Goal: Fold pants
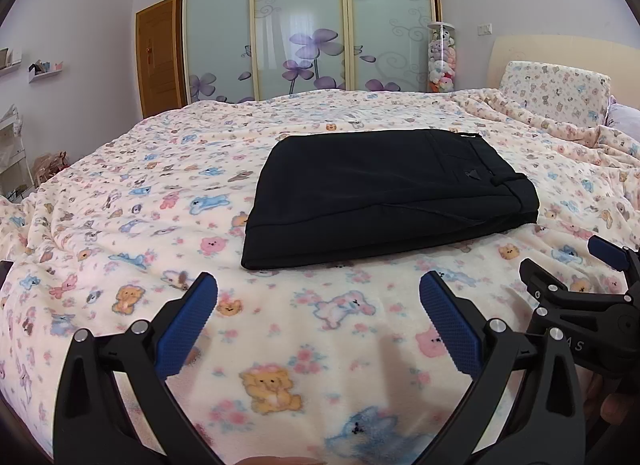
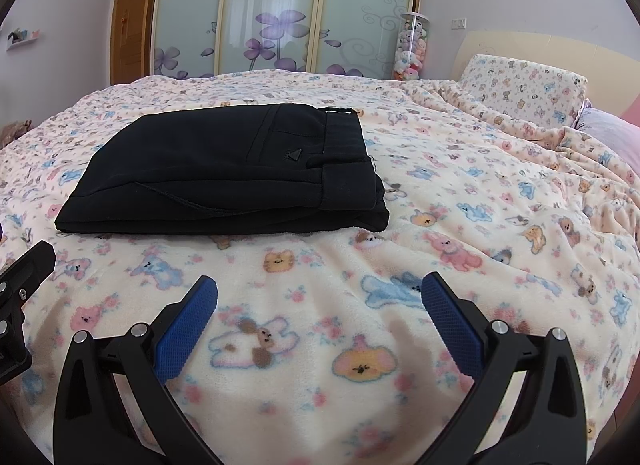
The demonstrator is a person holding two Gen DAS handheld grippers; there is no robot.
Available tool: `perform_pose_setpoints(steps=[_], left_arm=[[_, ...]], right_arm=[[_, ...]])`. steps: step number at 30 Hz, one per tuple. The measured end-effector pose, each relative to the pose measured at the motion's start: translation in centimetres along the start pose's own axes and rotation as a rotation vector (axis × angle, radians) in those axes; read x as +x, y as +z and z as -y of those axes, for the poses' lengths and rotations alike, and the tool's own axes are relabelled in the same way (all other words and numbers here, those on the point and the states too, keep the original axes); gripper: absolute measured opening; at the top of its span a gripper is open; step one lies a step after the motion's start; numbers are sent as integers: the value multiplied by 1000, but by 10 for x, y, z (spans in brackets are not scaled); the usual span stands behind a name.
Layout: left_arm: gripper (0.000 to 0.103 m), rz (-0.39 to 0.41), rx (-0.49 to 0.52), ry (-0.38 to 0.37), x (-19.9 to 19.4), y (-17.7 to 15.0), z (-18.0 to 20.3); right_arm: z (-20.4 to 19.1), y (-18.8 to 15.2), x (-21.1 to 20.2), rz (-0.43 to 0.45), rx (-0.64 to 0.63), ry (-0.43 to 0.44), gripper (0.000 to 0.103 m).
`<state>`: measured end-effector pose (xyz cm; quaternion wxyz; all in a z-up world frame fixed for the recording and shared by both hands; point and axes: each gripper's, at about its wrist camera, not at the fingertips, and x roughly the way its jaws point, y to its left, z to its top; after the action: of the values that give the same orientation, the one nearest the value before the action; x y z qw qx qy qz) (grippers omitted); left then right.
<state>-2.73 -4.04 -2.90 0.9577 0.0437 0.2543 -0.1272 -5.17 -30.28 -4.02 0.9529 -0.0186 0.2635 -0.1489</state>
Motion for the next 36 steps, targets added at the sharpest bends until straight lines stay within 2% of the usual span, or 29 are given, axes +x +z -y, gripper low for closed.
perform_pose_setpoints(steps=[36], left_arm=[[101,-7,-10,-4,0,-4,-2]], right_arm=[[1,2,4,-4,-4,6,102]])
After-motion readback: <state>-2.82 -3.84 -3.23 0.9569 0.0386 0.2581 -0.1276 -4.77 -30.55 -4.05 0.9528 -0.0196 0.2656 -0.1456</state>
